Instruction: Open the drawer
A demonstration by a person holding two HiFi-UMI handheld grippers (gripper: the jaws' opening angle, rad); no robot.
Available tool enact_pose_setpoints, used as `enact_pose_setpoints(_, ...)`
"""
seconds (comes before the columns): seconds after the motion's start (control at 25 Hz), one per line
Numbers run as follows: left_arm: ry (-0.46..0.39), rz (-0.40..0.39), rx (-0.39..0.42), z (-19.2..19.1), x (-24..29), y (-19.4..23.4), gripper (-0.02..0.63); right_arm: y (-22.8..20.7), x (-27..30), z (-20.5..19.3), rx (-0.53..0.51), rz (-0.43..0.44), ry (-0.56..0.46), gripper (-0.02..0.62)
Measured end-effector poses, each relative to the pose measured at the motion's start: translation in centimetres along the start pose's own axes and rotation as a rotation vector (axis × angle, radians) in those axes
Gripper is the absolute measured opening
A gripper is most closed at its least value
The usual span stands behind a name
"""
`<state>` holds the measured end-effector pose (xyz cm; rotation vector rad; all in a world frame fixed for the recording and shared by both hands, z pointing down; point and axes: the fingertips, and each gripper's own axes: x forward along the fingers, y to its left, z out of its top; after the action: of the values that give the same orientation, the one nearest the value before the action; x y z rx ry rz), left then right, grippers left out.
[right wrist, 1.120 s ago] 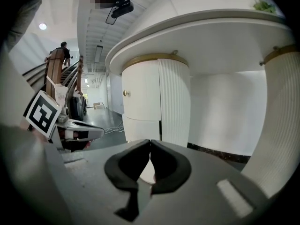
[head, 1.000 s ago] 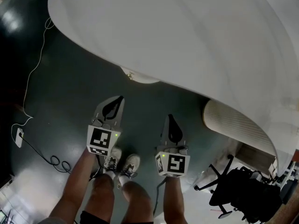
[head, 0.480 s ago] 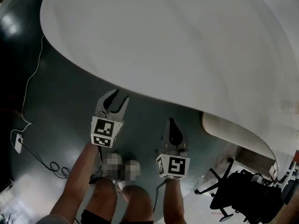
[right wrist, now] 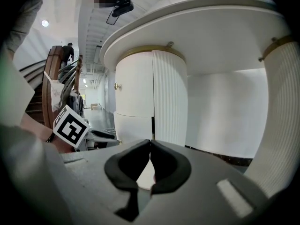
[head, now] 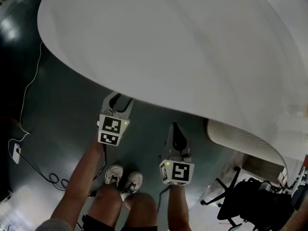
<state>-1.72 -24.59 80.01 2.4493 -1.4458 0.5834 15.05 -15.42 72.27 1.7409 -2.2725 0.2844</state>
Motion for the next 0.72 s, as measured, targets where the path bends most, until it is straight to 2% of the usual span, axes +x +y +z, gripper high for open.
enact_pose_setpoints(0.28, 0.018, 0.028, -0.002, -1.3, 1.6, 0.5, 0.185, -1.1, 0.3, -0.3, -0.011, -0.016, -0.009, 0.006)
enact_pose_setpoints(0.44, 0.022, 0.041, 0.004, -1.2, 1.9, 0.7, 0.118, -1.6, 0.1, -0.6, -0.006, -0.023, -0.003, 0.006)
enact_pose_setpoints(0.72, 0.026, 0.029, -0.005, -1.3, 1.7, 0.6, 0.117, -1.4, 0.0, -0.2, -0.011, -0.020, 0.001, 0.006)
